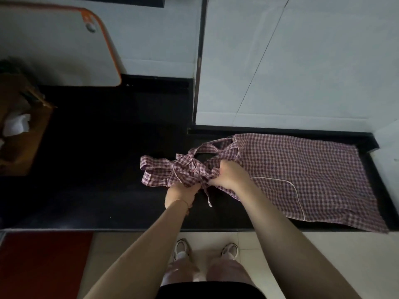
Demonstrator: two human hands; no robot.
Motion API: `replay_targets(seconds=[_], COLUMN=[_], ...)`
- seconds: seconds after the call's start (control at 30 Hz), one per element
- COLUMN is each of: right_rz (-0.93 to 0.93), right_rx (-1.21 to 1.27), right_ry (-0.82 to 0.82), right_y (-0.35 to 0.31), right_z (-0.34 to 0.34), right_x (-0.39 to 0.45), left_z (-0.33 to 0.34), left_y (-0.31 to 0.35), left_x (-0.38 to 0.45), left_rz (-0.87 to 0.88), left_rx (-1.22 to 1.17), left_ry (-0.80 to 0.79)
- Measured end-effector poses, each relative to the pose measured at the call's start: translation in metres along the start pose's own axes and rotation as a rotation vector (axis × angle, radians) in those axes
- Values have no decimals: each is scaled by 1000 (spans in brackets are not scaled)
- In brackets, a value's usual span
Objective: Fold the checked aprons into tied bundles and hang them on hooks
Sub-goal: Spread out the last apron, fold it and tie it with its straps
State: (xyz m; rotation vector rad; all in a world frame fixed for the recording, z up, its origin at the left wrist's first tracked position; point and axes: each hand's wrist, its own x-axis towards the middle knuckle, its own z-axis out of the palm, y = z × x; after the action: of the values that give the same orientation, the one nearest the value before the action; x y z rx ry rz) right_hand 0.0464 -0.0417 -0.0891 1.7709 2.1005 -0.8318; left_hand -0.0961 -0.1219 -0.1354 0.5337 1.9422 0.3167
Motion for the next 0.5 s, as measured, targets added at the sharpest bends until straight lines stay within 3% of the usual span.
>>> replay_targets(seconds=[0.1,0.2,0.37,0.5], right_rz=[10,-19,-1,120], right_rx=[-234,-289,-230,-157], right_ry=[139,307,420,486], right_y=[8,16,28,40], right_z=[25,45,43,25], right_x=[-7,-13,-15,-12], left_z=[19,23,-7,-48], left_y=[-5,-3,21,46], left_x=[3,4,4,0], left_rz=[-31,-9,72,146], left_rx=[-329,-533,-867,-1183], left_ry=[103,100,-26,-182])
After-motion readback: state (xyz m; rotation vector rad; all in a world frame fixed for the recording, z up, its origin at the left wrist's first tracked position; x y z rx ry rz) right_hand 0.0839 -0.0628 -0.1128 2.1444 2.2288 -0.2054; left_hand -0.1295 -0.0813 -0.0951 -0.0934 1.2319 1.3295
